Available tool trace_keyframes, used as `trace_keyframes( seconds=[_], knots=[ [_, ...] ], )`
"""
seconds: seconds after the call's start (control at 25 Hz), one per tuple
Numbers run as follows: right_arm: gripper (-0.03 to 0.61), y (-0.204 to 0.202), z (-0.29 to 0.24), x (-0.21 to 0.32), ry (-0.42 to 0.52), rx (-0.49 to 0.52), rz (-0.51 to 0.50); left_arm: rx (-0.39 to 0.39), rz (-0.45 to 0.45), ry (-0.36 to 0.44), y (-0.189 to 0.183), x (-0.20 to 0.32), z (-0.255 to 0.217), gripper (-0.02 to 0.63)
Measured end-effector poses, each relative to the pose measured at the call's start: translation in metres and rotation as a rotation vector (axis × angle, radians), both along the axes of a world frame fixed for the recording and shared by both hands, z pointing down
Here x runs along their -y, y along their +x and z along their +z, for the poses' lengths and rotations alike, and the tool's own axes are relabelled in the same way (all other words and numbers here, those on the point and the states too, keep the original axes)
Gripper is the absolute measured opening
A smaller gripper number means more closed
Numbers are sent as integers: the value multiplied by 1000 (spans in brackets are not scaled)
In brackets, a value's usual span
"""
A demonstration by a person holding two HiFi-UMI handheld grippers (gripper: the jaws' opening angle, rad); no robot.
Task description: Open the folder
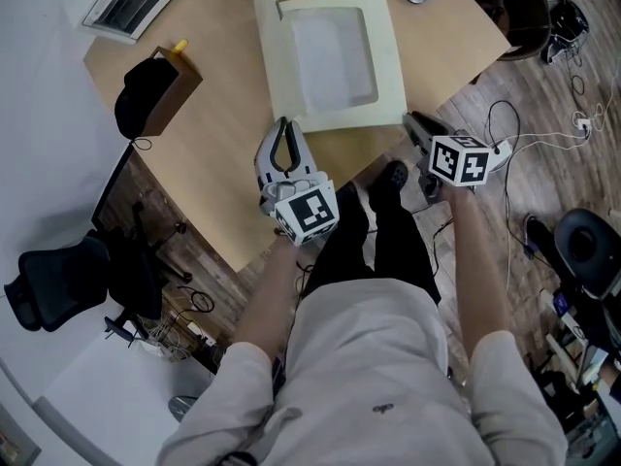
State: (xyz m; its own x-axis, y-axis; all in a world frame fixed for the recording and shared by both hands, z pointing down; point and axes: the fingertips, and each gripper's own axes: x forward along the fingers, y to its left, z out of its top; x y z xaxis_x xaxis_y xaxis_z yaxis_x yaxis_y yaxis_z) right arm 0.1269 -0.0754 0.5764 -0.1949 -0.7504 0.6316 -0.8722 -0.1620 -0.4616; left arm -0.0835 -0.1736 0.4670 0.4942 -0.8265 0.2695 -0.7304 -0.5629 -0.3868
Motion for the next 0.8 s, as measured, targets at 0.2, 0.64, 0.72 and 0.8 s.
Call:
trace_keyframes(
  seconds=[0.2,0.64,0.72,0.8],
  knots=[
    [74,0,0,0,-5,-5,-2,-49,-62,-45,-19,10,-4,16],
    [72,0,0,0,-14,-25,-16,-177,-160,-196,-57,24,5,6],
    [72,0,1,0,-15,-29,-20,-213,-177,-238,-63,24,10,6],
    [72,0,1,0,-16,-29,-23,-254,-195,-278,-68,24,12,5]
  ],
)
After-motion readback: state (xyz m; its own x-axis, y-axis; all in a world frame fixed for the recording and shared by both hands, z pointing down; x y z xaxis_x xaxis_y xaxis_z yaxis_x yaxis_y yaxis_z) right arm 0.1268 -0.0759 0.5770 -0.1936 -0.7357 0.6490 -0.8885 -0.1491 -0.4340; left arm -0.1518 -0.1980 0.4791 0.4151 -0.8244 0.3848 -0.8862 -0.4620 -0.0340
